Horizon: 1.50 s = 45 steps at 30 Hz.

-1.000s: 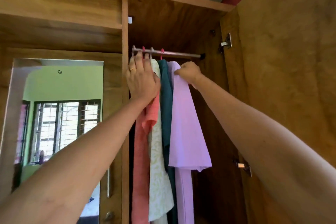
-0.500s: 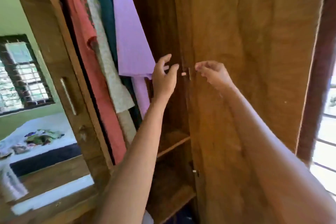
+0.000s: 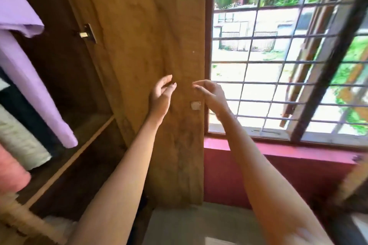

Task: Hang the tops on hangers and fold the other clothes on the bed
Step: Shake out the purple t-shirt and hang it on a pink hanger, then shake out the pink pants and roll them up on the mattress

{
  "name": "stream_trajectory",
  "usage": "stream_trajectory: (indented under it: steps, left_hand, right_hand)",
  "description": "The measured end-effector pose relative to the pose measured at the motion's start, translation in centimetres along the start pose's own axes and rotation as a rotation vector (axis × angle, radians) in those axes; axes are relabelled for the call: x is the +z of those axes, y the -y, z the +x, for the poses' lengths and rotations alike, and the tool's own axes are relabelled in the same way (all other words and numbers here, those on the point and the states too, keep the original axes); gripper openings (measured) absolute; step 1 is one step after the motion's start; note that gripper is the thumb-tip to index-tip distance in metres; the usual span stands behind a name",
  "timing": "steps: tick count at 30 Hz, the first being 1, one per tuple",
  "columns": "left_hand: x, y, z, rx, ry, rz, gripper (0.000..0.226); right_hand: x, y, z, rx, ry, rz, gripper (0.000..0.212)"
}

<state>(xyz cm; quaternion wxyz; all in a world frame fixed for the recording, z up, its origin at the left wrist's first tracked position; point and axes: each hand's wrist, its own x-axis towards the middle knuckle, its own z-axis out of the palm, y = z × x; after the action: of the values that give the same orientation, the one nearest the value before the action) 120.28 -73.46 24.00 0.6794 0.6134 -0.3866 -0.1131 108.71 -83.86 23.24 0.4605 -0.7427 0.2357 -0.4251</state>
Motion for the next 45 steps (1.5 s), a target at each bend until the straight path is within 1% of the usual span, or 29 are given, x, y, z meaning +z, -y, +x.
stream_trajectory:
  steps: [2,6,7,9,11,13,16,18,20,24,26,27,30,34,36,41,45]
  left_hand:
    - [1.9,0.4,-2.1,-0.015,0.119,-0.014,0.036]
    - [6.5,0.4,-6.5,-0.067,0.346,-0.036,0.059]
    - [8.7,-0.2,-8.6,-0.079,0.450,-0.035,0.061]
    - [10.5,-0.4,-10.4,-0.087,0.501,-0.022,0.062]
    - [13.0,-1.0,-12.7,-0.073,0.585,-0.041,0.061]
    - [16.1,-1.9,-15.9,-0.053,0.695,-0.048,0.059]
    - [21.0,-3.4,-21.2,-0.034,0.803,-0.056,0.053]
    - [24.6,-4.6,-25.8,-0.027,0.875,-0.091,0.041]
    - [28.0,-6.0,-30.9,-0.037,0.946,-0.122,0.035]
    - [33.4,-10.2,-42.0,0.009,1.117,-0.172,0.035]
    - [35.3,-12.1,-46.5,-0.002,1.165,-0.220,0.034]
    - [36.3,-13.2,-49.1,-0.020,1.203,-0.242,0.033]
    - [39.0,-15.7,-55.4,-0.062,1.306,-0.281,0.032]
    - [42.3,-18.2,-62.4,-0.067,1.429,-0.293,0.031]
    - [43.9,-19.2,-65.8,-0.085,1.493,-0.292,0.031]
    - [47.5,-20.4,-73.9,-0.103,1.724,-0.295,0.032]
    - [49.5,-21.7,-80.3,-0.094,1.881,-0.291,0.032]
  right_hand:
    - [-2.1,-1.0,-2.9,0.056,-0.088,-0.015,0.016]
    - [-7.0,-1.5,-9.0,0.154,-0.251,-0.030,0.010]
    - [-9.8,-1.4,-11.7,0.174,-0.342,-0.062,0.014]
    - [-12.2,-1.5,-14.1,0.208,-0.361,-0.114,0.024]
    - [-14.9,-1.5,-17.4,0.241,-0.431,-0.152,0.030]
    - [-18.4,-1.2,-21.3,0.283,-0.547,-0.172,0.030]
    - [-23.6,-0.5,-27.8,0.351,-0.690,-0.227,0.035]
    - [-27.4,0.2,-32.9,0.383,-0.771,-0.261,0.025]
    - [-30.9,1.5,-38.1,0.412,-0.852,-0.297,0.017]
    - [-37.3,3.9,-48.9,0.437,-1.016,-0.359,0.023]
    - [-39.7,5.0,-53.4,0.468,-1.075,-0.390,0.027]
    - [-41.0,5.7,-56.1,0.477,-1.117,-0.394,0.024]
    - [-44.1,7.8,-62.9,0.513,-1.261,-0.399,0.019]
    - [-47.1,9.7,-70.7,0.575,-1.424,-0.440,0.012]
    - [-48.2,10.3,-74.2,0.588,-1.518,-0.456,0.016]
    - [-50.6,11.8,-81.2,0.653,-1.733,-0.463,0.027]
    - [-52.1,13.2,-86.0,0.654,-1.886,-0.428,0.024]
